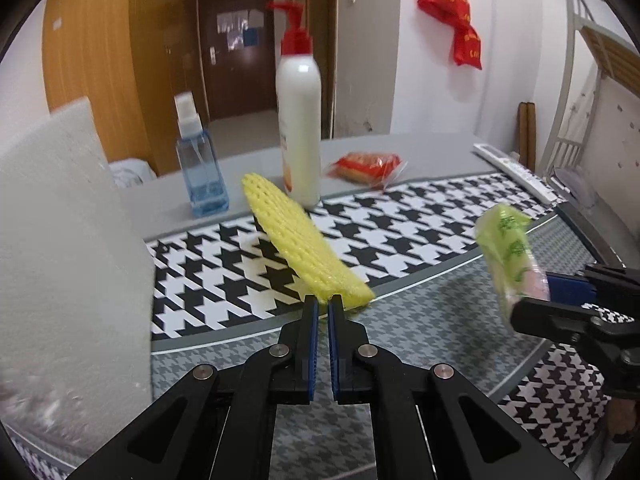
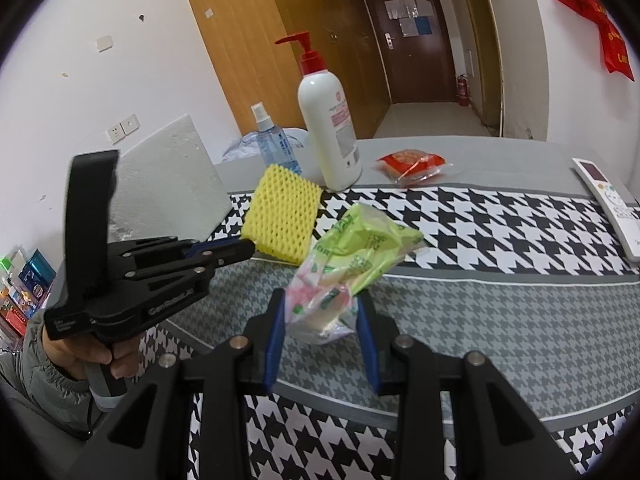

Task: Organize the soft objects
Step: 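Close the left gripper on the yellow sponge edge and lift it while the right gripper holds the packet, then carry the sponge and packet over the white foam box with both grippers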

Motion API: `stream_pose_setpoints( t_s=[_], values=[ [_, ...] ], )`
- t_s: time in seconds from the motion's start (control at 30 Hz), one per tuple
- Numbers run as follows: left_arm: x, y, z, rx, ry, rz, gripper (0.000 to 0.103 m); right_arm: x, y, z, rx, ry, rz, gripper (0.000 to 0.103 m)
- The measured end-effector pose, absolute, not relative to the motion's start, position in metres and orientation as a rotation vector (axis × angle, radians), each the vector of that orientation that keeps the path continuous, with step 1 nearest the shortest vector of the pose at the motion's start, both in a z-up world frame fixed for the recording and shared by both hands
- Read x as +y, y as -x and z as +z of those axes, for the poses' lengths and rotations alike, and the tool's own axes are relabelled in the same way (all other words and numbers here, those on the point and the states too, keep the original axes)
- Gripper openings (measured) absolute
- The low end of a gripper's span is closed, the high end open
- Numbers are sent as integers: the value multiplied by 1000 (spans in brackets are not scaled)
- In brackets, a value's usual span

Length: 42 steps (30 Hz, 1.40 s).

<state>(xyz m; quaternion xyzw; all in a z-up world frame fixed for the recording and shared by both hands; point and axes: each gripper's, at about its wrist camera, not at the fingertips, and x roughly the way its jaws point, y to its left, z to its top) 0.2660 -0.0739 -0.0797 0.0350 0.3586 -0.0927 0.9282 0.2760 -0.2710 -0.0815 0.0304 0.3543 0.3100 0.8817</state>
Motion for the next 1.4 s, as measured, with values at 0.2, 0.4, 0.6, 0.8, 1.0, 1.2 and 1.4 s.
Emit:
stream_pose_setpoints(
  t_s=[0.2, 0.4, 0.6, 0.8, 1.0, 1.2, 1.4],
  values=[
    [-73, -247, -65, 683, -99, -184, 5, -267, -270, -75, 721, -45, 642, 38],
    [-68, -232, -54, 655, -111, -172, 5, -263, -256, -64, 691, -16, 637, 38],
    [-65, -217, -40, 613, -110, -175, 5, -261, -241, -52, 660, -5, 633, 38],
    [-62, -199, -27, 570, -104, -180, 5, -256, -229, -40, 630, 8, 632, 38],
    [-56, -185, -16, 537, -95, -172, 5, -253, -217, -30, 595, 15, 637, 38],
    [-52, -173, -6, 503, -85, -154, 5, -252, -206, -21, 566, 20, 645, 38],
    [-45, -163, 8, 462, -72, -139, 5, -243, -197, -9, 527, 35, 656, 38]
  ],
)
